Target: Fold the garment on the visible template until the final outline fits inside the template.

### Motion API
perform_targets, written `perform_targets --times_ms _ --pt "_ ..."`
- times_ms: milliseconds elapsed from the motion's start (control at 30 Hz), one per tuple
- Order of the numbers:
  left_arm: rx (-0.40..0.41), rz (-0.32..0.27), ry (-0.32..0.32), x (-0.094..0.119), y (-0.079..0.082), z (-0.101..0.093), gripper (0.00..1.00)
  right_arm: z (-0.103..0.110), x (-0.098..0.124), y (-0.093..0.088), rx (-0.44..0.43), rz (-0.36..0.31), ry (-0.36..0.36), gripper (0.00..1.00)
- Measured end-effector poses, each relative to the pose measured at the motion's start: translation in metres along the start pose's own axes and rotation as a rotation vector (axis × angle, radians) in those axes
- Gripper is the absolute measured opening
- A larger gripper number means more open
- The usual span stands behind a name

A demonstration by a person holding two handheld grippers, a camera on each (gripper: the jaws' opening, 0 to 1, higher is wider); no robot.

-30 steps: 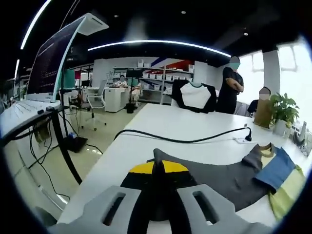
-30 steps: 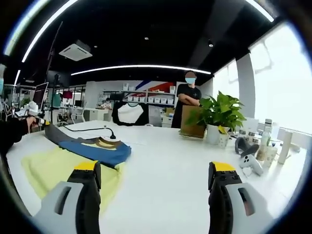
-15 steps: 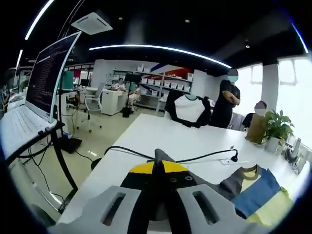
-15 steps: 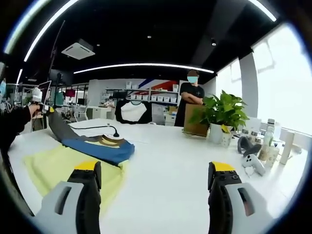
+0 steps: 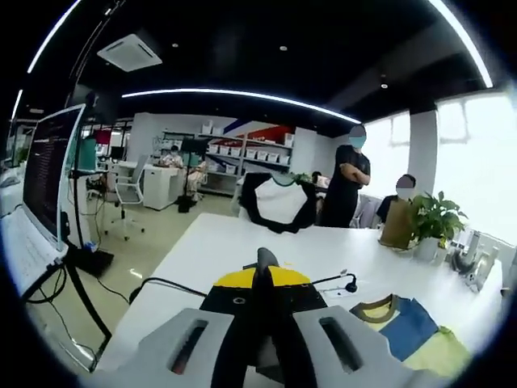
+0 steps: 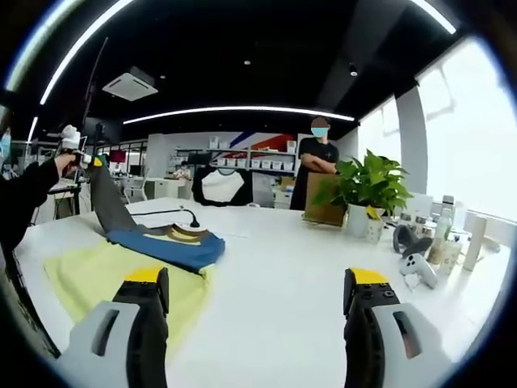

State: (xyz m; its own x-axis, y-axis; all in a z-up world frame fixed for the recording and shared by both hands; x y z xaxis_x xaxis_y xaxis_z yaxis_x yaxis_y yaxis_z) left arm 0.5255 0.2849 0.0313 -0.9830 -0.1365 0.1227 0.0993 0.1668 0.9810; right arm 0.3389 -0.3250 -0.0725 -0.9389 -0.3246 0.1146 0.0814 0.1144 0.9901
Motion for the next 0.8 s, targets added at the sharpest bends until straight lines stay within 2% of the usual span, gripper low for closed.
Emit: perform_targets --times_ms 33,300,533,800 --pt "0.015 -0.017 -0.004 0.001 0.005 -0.005 0.03 0.0 0.002 0.0 0.0 -0.001 -0.002 0.92" --pt "0.039 -0.031 -0.082 0.001 0.022 -0.04 0.03 -0.003 0.01 -0.001 0.003 0.007 -0.016 0.92" --pt "0.017 -0.011 -0.148 -0.004 0.018 -0.077 0.03 -0.001 0.013 -0.003 -0.004 0.009 -0.016 0.91" --pt "-0.008 0.003 -0.255 -0.008 0.013 -0.137 0.03 0.0 0.016 -0.004 0.0 0.015 -0.018 0.91"
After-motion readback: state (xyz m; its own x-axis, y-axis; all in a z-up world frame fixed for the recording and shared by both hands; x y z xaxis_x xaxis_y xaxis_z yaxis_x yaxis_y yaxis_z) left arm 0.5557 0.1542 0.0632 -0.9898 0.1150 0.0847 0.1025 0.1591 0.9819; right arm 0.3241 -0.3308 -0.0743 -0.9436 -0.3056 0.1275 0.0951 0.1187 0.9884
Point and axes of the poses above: the point that each gripper's makers call its tool centre point, and the gripper's own axes: x roughly backward along the fingers, z roughly to its left, y roughly out of its top, the point moved 3 cm from there along x, roughly backward along the fingers, and after that the axes turned 8 degrees about y, right-handed, at the moved point
